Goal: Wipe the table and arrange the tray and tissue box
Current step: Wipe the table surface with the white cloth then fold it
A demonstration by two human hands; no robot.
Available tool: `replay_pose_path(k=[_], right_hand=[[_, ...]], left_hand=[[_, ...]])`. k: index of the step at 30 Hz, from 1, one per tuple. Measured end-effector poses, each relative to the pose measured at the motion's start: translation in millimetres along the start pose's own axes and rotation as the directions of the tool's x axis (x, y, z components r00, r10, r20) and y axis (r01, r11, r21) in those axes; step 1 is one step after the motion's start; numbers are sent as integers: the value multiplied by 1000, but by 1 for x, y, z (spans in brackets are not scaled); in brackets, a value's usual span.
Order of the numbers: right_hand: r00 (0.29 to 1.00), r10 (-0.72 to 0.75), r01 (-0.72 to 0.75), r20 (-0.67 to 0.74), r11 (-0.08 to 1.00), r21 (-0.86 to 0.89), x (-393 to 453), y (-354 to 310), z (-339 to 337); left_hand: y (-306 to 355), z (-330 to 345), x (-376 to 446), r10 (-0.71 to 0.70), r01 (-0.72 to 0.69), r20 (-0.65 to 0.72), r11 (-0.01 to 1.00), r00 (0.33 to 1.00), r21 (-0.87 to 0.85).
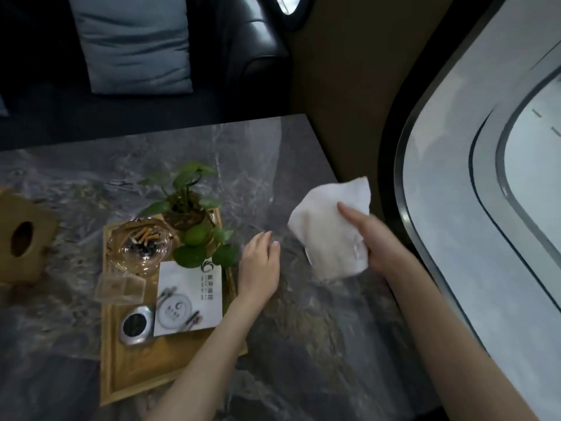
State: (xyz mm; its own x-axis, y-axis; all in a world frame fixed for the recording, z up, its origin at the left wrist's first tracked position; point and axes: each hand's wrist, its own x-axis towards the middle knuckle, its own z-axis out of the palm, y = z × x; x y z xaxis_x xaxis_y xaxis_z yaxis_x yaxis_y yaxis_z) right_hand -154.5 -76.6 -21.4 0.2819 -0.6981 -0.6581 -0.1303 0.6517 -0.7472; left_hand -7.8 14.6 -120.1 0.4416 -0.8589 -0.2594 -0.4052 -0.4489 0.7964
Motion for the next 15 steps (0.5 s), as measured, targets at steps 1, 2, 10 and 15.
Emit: replay_pose_path(k=[1,2,10,15], right_hand=[[999,-44,43,-14,995,-96,10,-12,-3],[996,-82,75,-24,977,-200,17,-24,-5],[874,-485,167,16,269,-949,93,-36,-1],[923,-356,180,148,58,-982,121,31,19]], left_hand=[[-2,3,8,22,-21,-15,996,1000,84],[-3,6,16,43,-38,-27,986,999,163],[-26,37,58,97,-34,-91,844,991,535],[-37,48,54,101,2,-163,843,981,538]])
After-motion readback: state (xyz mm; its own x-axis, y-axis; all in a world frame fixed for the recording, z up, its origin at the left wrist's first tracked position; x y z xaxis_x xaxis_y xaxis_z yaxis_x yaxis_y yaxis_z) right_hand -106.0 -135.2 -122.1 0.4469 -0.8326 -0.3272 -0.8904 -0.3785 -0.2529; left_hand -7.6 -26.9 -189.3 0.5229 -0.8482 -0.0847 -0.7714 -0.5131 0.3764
